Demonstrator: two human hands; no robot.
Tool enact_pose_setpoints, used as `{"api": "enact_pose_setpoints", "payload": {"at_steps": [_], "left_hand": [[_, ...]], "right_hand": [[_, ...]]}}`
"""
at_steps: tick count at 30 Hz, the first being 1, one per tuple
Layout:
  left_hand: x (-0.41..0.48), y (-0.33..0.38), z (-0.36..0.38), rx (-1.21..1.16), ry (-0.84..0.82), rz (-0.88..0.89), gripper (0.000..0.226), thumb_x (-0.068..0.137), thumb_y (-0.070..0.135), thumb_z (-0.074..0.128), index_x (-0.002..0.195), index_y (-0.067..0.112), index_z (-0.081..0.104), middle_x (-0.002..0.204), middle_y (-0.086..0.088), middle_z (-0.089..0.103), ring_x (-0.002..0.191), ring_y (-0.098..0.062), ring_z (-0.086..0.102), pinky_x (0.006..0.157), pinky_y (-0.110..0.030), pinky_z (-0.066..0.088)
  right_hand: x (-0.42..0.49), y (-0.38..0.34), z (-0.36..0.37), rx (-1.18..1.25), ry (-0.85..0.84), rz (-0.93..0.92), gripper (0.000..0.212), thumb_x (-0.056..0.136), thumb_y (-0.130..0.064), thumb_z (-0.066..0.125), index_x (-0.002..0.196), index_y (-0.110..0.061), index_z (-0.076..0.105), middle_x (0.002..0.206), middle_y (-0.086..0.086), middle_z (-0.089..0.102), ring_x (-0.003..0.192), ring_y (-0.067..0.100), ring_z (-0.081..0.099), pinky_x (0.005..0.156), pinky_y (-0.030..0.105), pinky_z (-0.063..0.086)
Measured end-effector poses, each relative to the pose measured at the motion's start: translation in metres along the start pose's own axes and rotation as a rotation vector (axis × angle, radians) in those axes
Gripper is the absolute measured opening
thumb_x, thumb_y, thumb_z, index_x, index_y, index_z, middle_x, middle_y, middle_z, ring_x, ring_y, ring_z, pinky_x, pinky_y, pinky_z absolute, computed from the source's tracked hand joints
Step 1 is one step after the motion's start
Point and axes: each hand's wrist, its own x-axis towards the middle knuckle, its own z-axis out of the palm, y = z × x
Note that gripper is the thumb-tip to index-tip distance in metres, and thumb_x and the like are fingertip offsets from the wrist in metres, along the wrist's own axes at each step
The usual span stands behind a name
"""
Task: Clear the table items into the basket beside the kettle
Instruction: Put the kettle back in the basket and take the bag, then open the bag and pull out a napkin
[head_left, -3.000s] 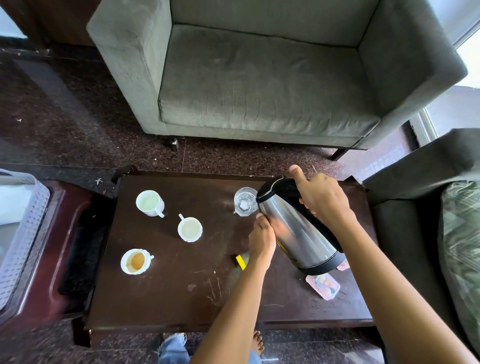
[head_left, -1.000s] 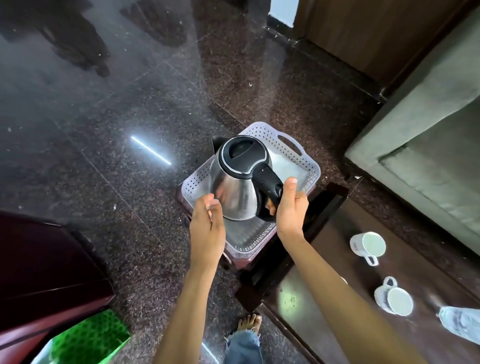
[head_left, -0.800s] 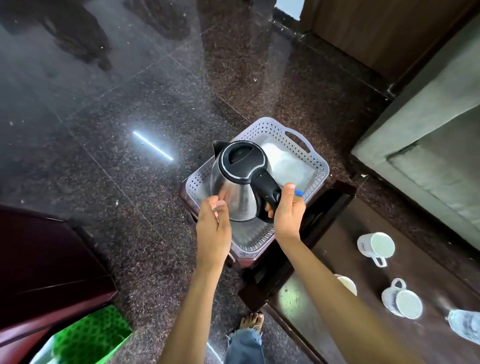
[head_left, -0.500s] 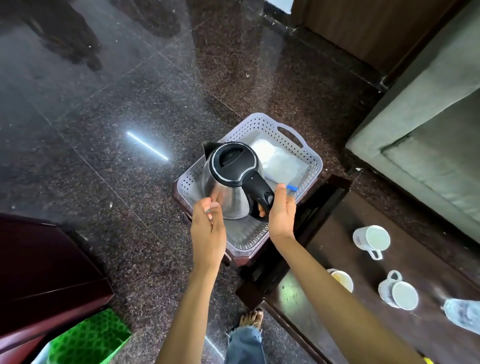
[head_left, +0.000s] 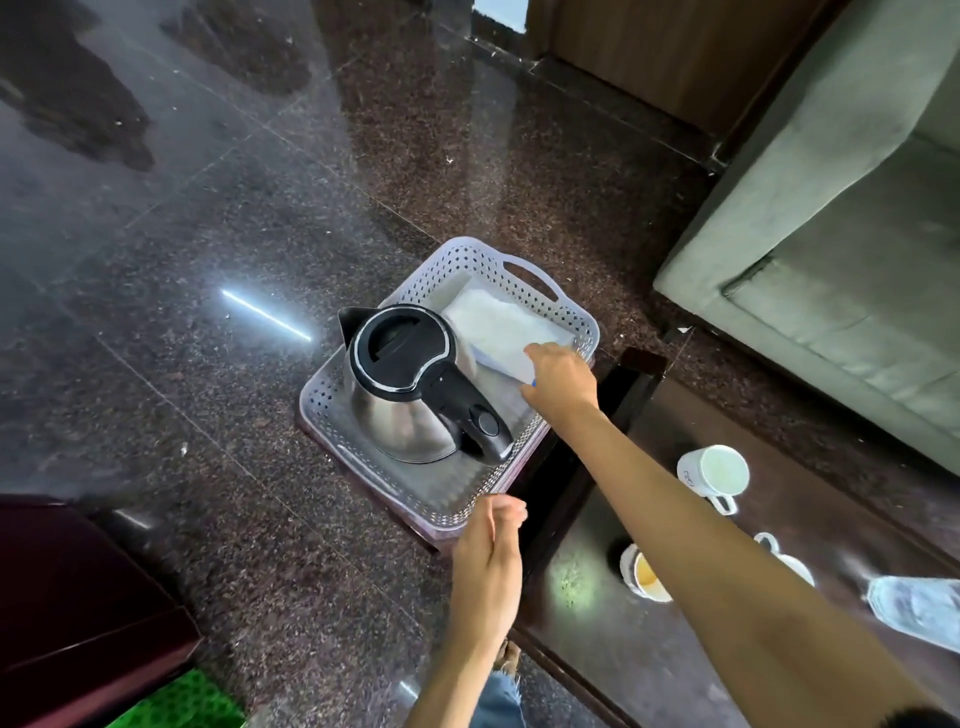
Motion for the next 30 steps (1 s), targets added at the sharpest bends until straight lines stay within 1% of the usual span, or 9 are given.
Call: {"api": "enact_pose_setpoints", "payload": {"at_steps": [4, 8, 14, 17, 20, 23, 25, 27, 30], "left_hand": [[0.010, 0.009, 0.011, -0.081, -0.050, -0.042, 0.038, 0.094, 0.043, 0.034, 0.096, 0.017, 0.062, 0.096, 0.007, 0.069, 0.090, 0.005, 0.064, 0.086, -0.021, 0.049], [0.023, 0.013, 0.015, -0.100, -0.037, -0.067, 0.033, 0.101, 0.028, 0.033, 0.094, 0.018, 0.063, 0.096, 0.006, 0.070, 0.090, 0.005, 0.065, 0.083, -0.016, 0.048], [0.031, 0.016, 0.027, -0.094, -0.037, -0.080, 0.032, 0.101, 0.025, 0.034, 0.090, 0.019, 0.063, 0.095, 0.001, 0.071, 0.087, 0.002, 0.066, 0.088, -0.028, 0.050], [0.034, 0.016, 0.032, -0.070, -0.066, -0.080, 0.031, 0.101, 0.026, 0.035, 0.093, 0.017, 0.063, 0.096, 0.002, 0.071, 0.087, 0.002, 0.066, 0.091, -0.031, 0.051], [0.034, 0.021, 0.037, -0.029, -0.097, -0.065, 0.024, 0.100, 0.026, 0.040, 0.097, 0.018, 0.062, 0.097, 0.006, 0.070, 0.090, 0.005, 0.065, 0.093, -0.033, 0.050], [0.033, 0.032, 0.049, -0.023, -0.115, -0.055, 0.019, 0.099, 0.024, 0.042, 0.097, 0.022, 0.061, 0.097, 0.008, 0.070, 0.090, 0.006, 0.065, 0.095, -0.032, 0.050], [0.034, 0.039, 0.061, -0.034, -0.090, -0.027, 0.018, 0.098, 0.023, 0.044, 0.096, 0.021, 0.062, 0.097, 0.006, 0.071, 0.091, 0.001, 0.066, 0.095, -0.035, 0.050], [0.031, 0.046, 0.077, -0.045, -0.022, 0.024, 0.013, 0.093, 0.027, 0.049, 0.091, 0.026, 0.063, 0.094, 0.005, 0.071, 0.093, -0.007, 0.067, 0.092, -0.039, 0.051], [0.016, 0.058, 0.105, -0.070, 0.062, 0.084, 0.010, 0.087, 0.034, 0.053, 0.091, 0.028, 0.060, 0.095, 0.006, 0.067, 0.093, -0.010, 0.064, 0.087, -0.035, 0.052]], "right_hand": [[0.005, -0.008, 0.003, -0.239, -0.076, -0.021, 0.028, 0.091, -0.008, 0.051, 0.119, -0.009, 0.050, 0.115, 0.012, 0.062, 0.107, 0.030, 0.061, 0.085, 0.037, 0.048], [0.010, -0.016, 0.006, -0.226, -0.085, -0.039, 0.029, 0.086, 0.009, 0.053, 0.112, -0.003, 0.056, 0.110, 0.012, 0.065, 0.103, 0.030, 0.065, 0.077, 0.036, 0.052], [0.007, -0.014, 0.007, -0.156, -0.083, -0.079, 0.031, 0.085, 0.010, 0.054, 0.114, -0.001, 0.056, 0.112, 0.015, 0.061, 0.105, 0.034, 0.062, 0.080, 0.039, 0.053], [0.007, -0.006, -0.003, 0.191, 0.008, 0.051, 0.014, 0.083, 0.005, 0.051, 0.088, -0.005, 0.060, 0.094, 0.021, 0.064, 0.089, 0.038, 0.063, 0.070, 0.036, 0.047], [-0.009, 0.009, -0.016, 0.633, 0.224, 0.128, 0.027, 0.075, -0.006, 0.059, 0.055, -0.008, 0.040, 0.055, 0.010, 0.043, 0.056, 0.024, 0.041, 0.052, 0.031, 0.028], [-0.048, 0.034, -0.035, 1.021, 0.301, 0.204, 0.026, 0.069, -0.012, 0.067, 0.053, -0.008, 0.047, 0.049, 0.005, 0.042, 0.051, 0.016, 0.036, 0.048, 0.033, 0.039], [-0.078, 0.053, -0.041, 1.194, 0.292, 0.246, 0.016, 0.070, -0.018, 0.069, 0.064, -0.006, 0.060, 0.059, 0.015, 0.062, 0.053, 0.027, 0.054, 0.058, 0.045, 0.058], [-0.110, 0.075, -0.044, 1.289, 0.293, 0.279, 0.014, 0.074, -0.015, 0.070, 0.079, -0.001, 0.068, 0.077, 0.023, 0.069, 0.065, 0.036, 0.065, 0.068, 0.049, 0.060], [-0.164, 0.104, -0.046, 1.340, 0.334, 0.327, 0.002, 0.078, -0.002, 0.069, 0.076, -0.004, 0.069, 0.073, 0.017, 0.071, 0.065, 0.018, 0.064, 0.068, 0.039, 0.061]]}}
